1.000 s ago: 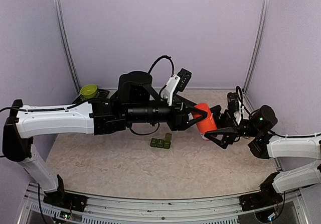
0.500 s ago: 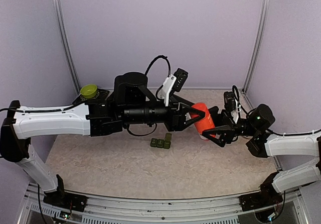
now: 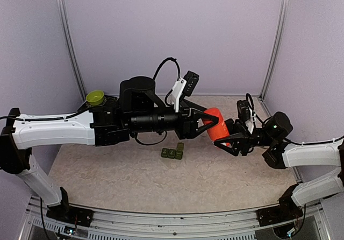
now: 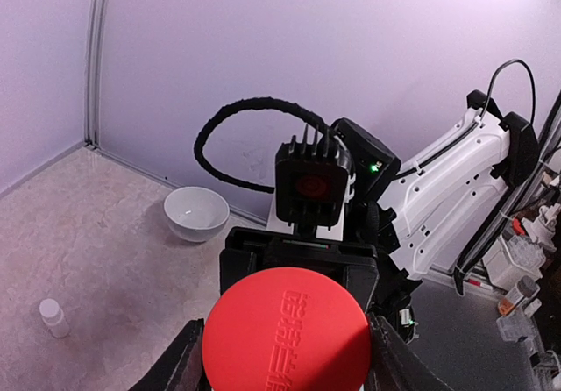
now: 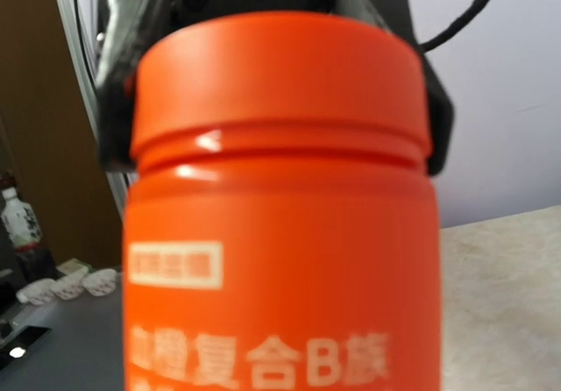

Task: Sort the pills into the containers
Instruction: Pass from the left arm to the right, then unscrew the lid of the pill bottle from the pill bottle.

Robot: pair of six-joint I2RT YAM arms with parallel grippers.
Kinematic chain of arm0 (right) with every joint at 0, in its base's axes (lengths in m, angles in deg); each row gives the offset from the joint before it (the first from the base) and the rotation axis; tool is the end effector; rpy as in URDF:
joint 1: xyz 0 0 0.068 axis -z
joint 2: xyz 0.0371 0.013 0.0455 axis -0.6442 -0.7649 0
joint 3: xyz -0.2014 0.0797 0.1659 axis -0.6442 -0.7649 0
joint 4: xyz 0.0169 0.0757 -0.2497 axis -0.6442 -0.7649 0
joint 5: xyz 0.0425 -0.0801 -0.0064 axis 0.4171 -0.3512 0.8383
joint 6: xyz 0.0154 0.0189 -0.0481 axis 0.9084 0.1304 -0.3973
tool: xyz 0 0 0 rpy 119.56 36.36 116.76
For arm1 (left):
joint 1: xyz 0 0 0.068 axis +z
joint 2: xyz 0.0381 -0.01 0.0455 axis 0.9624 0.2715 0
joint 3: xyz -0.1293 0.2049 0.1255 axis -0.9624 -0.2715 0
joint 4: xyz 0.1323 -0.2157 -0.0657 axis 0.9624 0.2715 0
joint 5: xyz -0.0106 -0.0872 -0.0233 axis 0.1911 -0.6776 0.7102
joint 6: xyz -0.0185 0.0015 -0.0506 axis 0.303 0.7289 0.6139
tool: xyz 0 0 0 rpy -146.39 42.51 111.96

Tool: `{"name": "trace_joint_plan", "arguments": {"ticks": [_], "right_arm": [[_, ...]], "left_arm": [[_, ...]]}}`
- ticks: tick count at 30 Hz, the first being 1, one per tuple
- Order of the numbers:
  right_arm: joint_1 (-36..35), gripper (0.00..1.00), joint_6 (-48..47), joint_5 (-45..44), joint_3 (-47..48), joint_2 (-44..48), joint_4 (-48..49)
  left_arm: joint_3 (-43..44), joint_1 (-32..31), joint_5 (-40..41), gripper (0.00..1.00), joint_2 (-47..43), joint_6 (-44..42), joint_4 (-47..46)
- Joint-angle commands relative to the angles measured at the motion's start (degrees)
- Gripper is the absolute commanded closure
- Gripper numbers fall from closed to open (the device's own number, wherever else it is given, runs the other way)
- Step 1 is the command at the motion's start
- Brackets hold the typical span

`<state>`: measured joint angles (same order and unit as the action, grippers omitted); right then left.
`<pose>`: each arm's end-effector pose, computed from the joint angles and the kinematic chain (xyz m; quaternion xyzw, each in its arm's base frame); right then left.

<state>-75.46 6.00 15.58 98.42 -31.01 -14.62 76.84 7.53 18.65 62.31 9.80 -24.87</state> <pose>0.1726 0.1597 0.2637 -0.4172 0.4883 0.6292 0.4377 0.1457 -0.3551 0.3649 0.3771 0.6353 -0.4907 0.4620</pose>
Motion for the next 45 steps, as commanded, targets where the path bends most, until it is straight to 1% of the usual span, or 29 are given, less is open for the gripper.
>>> {"name": "trace_joint_plan", "arguments": {"ticks": [1, 3, 4, 6, 7, 10, 11, 14, 15, 21, 27, 31, 34, 37, 42, 45], "right_arm": [[-1.19, 0.56, 0.96, 1.94, 2.03, -1.23, 1.39], [-1.21, 0.68, 0.98, 2.11, 2.24, -1.27, 0.83], [-1.21, 0.72, 0.62, 1.81, 2.23, -1.0, 0.03], [-1.21, 0.77, -0.98, 1.01, 2.07, -0.05, -2.57], [-1.21, 0.79, -2.04, 0.3, 1.84, 0.61, -4.03], [-1.21, 0.83, -4.99, -2.64, 1.51, 3.18, -9.79], [-1.21, 0.84, -6.41, -3.04, 1.66, 3.89, -11.7], [-1.21, 0.87, -6.37, -1.87, 2.69, 4.96, -16.36], [-1.21, 0.87, -5.89, -1.21, 2.98, 5.04, -17.37], [-1.67, 0.86, 2.53, 4.26, 3.61, 4.47, -17.28], [-2.8, 0.87, 9.09, 8.42, 3.96, 5.12, -12.66], [-3.85, 0.87, 10.1, 10.85, 5.3, 5.58, -13.91], [-4.28, 0.87, 10.98, 12.02, 5.94, 5.38, -14.32], [-4.62, 0.87, 12.67, 13.38, 6.02, 4.87, -12.82], [-4.98, 0.87, 12.9, 13.86, 6.39, 4.05, -12.82], [-4.99, 0.88, 12.32, 13.85, 6.65, 3.51, -13.27]], "left_arm": [[-0.37, -0.25, -0.16, 0.63, -0.78, 0.01, -2.92], [-0.5, -0.25, 0.22, 0.6, -0.85, -0.01, -2.72], [-0.62, -0.25, 0.54, 0.57, -0.99, 0.06, -2.64], [-1.0, -0.25, 1.17, 0.52, -1.4, 0.28, -2.56], [-1.29, -0.22, 1.81, 0.47, -1.66, 0.51, -2.42], [-2.3, -0.25, 2.6, 0.29, -2.49, 1.09, -2.06], [-2.8, -0.25, 2.41, 0.2, -2.91, 0.94, -2.34], [-4.29, 0.08, 0.85, 0.04, -4.31, -0.07, -3.35], [-4.49, 0.51, -1.07, 0.02, -4.64, -0.43, -3.59], [-5.74, 2.64, -14.96, 0.01, -5.24, -5.05, -6.05], [-3.25, 3.23, -21.24, 0.03, -3.78, -11.71, -3.15], [-2.13, 4.56, -24.76, 0.06, -2.56, -13.38, -2.45], [-1.98, 5.44, -27.91, 0.11, -1.96, -13.95, -3.07], [-1.5, 5.55, -28.67, 0.16, -1.39, -14.63, -2.67], [-1.2, 5.72, -29.58, 0.33, -0.7, -14.62, -2.93], [-1.48, 5.72, -29.98, 0.46, -0.61, -14.29, -3.44]]}}
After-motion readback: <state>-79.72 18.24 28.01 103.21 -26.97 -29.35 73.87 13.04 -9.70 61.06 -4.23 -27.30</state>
